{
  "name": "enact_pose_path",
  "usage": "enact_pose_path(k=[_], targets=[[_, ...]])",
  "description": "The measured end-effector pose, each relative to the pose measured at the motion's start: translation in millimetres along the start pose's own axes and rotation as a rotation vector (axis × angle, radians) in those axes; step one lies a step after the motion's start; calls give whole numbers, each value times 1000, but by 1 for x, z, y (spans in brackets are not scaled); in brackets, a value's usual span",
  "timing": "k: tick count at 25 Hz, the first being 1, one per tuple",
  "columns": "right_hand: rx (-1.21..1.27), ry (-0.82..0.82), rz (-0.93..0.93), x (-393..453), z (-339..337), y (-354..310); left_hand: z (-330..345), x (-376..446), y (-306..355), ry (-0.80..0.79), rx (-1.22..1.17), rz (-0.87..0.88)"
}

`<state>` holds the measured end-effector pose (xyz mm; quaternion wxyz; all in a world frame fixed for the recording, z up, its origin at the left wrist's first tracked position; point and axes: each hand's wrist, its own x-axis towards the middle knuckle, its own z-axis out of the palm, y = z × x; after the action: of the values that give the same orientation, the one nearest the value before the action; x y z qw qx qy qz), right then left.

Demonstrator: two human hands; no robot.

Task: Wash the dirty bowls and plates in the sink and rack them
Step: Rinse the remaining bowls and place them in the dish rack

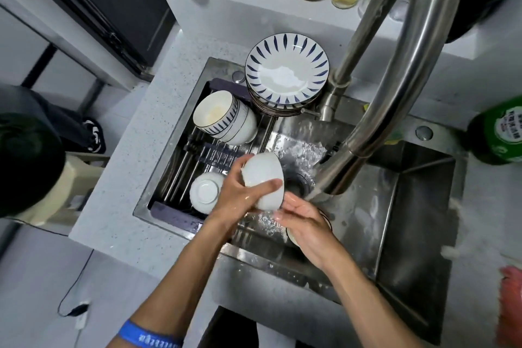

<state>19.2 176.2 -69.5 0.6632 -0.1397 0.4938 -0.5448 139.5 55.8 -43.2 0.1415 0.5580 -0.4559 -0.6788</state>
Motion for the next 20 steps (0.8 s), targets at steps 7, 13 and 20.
enact_pose_path(k=[7,13,20], targets=[[-935,858,488,6,-92,73,-73,40,-13,249,1310,-13],[-1250,802,405,25,-115,88,-79,46,-56,122,1222,-46],[-1287,812,316,6,-102,67,-50,23,-45,298,1278,269]])
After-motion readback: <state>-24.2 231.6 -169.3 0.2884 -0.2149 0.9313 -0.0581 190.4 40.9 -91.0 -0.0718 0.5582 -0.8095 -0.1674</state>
